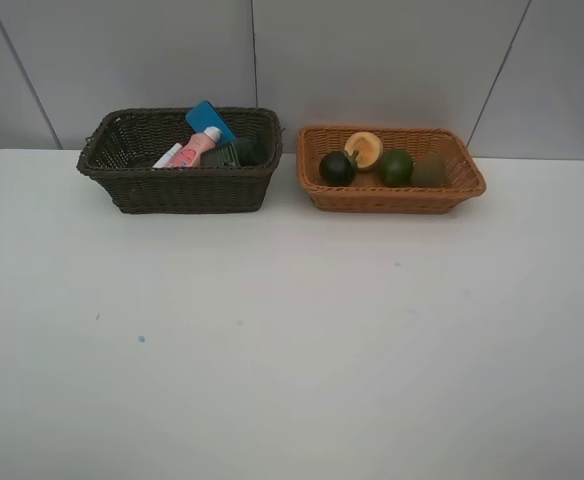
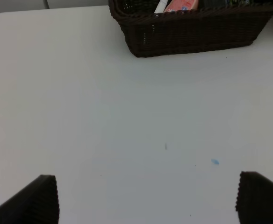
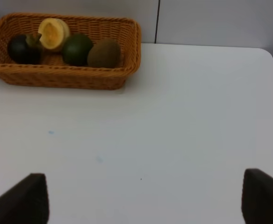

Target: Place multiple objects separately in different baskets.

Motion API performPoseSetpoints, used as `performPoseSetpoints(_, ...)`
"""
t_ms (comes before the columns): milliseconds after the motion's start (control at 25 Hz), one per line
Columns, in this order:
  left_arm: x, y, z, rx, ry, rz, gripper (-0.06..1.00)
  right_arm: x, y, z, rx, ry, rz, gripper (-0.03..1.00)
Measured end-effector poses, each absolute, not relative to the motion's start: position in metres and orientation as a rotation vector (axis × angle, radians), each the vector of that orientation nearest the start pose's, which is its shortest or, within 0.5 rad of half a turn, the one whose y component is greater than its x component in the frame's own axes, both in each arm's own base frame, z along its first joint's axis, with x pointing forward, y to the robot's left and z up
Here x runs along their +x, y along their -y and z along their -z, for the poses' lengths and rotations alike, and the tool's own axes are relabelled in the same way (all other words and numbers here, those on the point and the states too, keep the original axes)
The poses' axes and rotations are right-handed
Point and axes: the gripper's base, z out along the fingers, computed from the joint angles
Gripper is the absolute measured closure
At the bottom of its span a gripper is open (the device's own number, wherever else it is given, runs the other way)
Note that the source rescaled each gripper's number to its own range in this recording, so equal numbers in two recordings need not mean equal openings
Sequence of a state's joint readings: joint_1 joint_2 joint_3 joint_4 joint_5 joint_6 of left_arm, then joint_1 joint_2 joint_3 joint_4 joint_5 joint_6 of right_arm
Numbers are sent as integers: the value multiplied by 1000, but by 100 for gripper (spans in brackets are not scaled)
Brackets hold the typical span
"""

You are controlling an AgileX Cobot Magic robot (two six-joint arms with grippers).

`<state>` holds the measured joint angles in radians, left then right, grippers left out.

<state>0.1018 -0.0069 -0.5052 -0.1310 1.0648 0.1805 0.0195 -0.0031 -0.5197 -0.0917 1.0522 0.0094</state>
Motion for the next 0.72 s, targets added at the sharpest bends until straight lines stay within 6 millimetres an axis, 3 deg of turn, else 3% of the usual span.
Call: performPoseSetpoints(720, -6, 11, -279, 87, -2027, -19, -5, -7, 7, -284, -5, -2011, 91, -3)
